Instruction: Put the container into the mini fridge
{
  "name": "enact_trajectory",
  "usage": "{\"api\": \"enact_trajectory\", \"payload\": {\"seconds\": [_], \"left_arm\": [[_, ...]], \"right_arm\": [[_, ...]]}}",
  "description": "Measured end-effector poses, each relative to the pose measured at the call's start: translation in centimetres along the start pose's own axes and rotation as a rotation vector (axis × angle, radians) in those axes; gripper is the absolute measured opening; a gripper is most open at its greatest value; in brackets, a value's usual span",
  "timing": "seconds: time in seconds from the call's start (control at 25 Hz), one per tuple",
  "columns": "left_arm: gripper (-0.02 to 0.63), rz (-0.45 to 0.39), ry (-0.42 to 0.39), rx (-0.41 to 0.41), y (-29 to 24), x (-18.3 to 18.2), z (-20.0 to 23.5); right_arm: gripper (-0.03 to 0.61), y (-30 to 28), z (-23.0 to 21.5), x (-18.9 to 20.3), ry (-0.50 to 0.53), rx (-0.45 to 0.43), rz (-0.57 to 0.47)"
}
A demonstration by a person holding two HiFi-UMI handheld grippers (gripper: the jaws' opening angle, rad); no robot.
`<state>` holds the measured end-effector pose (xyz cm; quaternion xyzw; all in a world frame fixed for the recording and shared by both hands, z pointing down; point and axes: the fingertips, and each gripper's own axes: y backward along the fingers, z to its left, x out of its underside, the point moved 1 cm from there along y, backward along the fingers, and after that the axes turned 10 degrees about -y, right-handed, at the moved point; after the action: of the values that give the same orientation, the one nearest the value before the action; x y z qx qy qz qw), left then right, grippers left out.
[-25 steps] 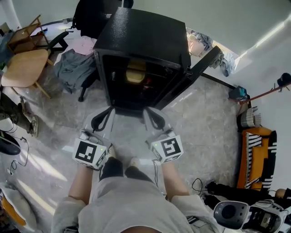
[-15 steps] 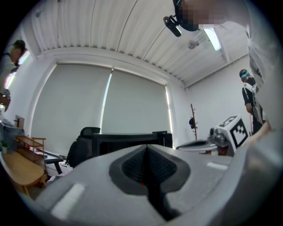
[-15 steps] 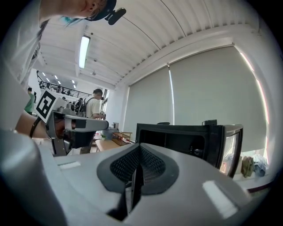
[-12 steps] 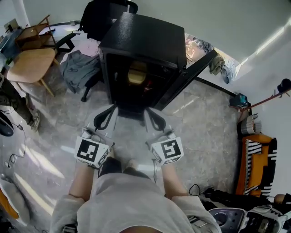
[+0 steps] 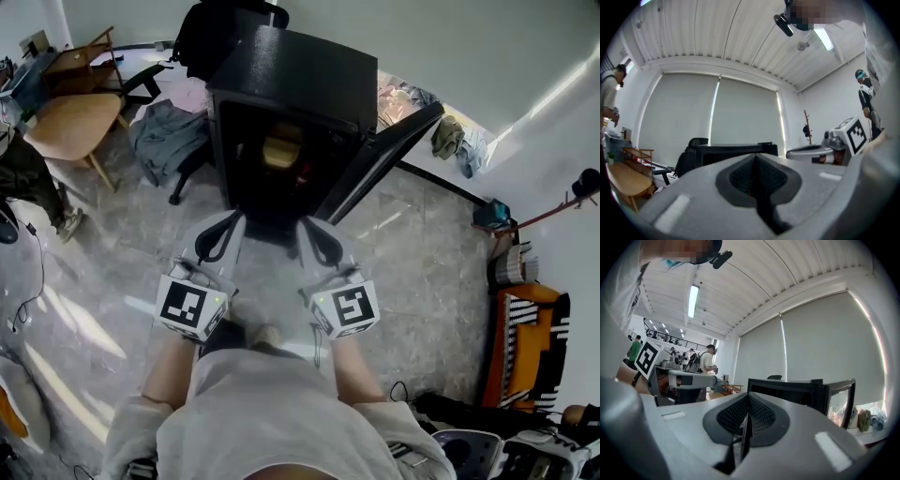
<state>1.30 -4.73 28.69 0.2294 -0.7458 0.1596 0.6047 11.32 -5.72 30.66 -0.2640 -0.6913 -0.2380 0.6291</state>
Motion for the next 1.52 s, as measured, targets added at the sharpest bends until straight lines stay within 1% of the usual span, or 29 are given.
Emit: {"api": "enact_trajectory", "payload": {"seconds": [0.2,0.4,0.52,0.64,0.88,1.0,1.24,1.44,1.52], "left_arm": [[0.002,-0.013,0.015,-0.018,0.4,-0.8,-1.4],[0.002,-0.027,0.001,-0.030,0.7,-1.3,-2.1],[0.002,-0.038,-0.019,-0.026,0.8,-1.4,-2.2],[0.002,-0.051,-0.020,-0.015,0.6,-1.6,-2.2],[0.002,-0.060,-0.020,0.015,-0.2,-2.2,-1.5],[0.002,-0.062,-0.010,0.018,-0.2,-2.4,-0.7],[0.002,-0.059,0.007,0.024,0.2,-2.1,1.5],[0.002,-0.061,-0.002,0.030,0.4,-1.8,2.1],[0.002,-0.062,0.011,0.028,0.4,-1.8,2.3]], "right_arm": [[-0.002,1.3,0.3,-0.2,0.002,-0.012,-0.015],[-0.002,2.0,0.7,-0.4,0.009,-0.025,-0.030],[-0.002,2.2,0.8,-0.5,0.012,-0.019,-0.039],[-0.002,2.3,0.9,-0.7,0.009,-0.011,-0.046],[-0.002,1.7,0.5,-1.4,0.006,0.022,-0.055],[-0.002,1.2,0.8,-1.6,-0.003,0.036,-0.063],[-0.002,-0.5,1.8,-1.8,-0.005,0.048,-0.065],[-0.002,-0.9,2.3,-1.8,-0.011,0.054,-0.066],[-0.002,-1.2,2.4,-1.9,-0.011,0.052,-0.065]]}}
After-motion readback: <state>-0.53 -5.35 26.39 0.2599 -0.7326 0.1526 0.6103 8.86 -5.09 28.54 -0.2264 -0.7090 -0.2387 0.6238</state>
